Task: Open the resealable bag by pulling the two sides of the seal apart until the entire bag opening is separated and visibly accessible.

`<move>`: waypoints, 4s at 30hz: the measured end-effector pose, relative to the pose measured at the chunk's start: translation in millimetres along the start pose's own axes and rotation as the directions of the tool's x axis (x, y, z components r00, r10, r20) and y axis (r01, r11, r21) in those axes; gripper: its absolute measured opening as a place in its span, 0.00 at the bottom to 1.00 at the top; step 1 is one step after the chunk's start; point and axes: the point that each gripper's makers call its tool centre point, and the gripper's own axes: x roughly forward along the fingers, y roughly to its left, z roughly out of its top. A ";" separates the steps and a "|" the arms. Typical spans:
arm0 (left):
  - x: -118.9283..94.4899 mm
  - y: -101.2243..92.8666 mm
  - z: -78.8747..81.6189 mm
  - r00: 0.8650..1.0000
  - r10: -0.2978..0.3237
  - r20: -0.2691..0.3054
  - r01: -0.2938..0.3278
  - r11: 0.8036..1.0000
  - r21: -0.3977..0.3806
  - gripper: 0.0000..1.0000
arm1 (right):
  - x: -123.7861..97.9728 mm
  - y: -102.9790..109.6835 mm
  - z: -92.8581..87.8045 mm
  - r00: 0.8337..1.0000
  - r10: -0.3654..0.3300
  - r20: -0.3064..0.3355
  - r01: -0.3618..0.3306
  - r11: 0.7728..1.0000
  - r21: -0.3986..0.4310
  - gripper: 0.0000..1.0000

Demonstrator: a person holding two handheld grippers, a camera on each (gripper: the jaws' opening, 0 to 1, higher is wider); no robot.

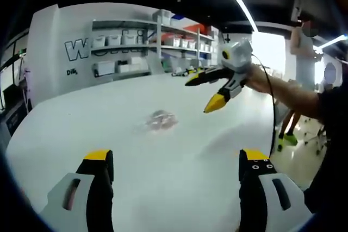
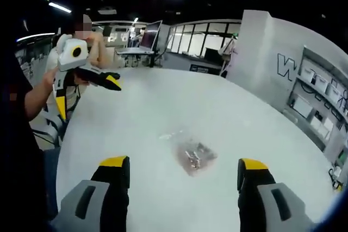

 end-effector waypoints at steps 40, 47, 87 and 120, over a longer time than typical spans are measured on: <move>-2.2 5.1 0.0 1.000 0.004 -0.001 -0.004 1.000 -0.006 0.95 | 34.7 -8.8 -3.2 0.999 0.024 -0.030 -0.023 1.000 0.015 0.79; -1.8 5.9 0.5 1.000 0.004 0.000 -0.004 1.000 -0.007 0.95 | 38.9 -9.0 -7.0 0.999 0.024 -0.038 -0.024 1.000 0.016 0.78; -1.4 8.9 -5.0 1.000 0.012 -0.018 -0.012 1.000 -0.001 0.94 | 69.4 -18.7 -12.1 0.996 0.038 -0.075 -0.037 0.999 0.011 0.75; 2.3 17.1 -11.3 0.999 0.019 -0.026 -0.020 1.000 -0.012 0.94 | 87.9 -27.7 -18.0 0.991 0.052 -0.125 -0.057 0.998 -0.040 0.66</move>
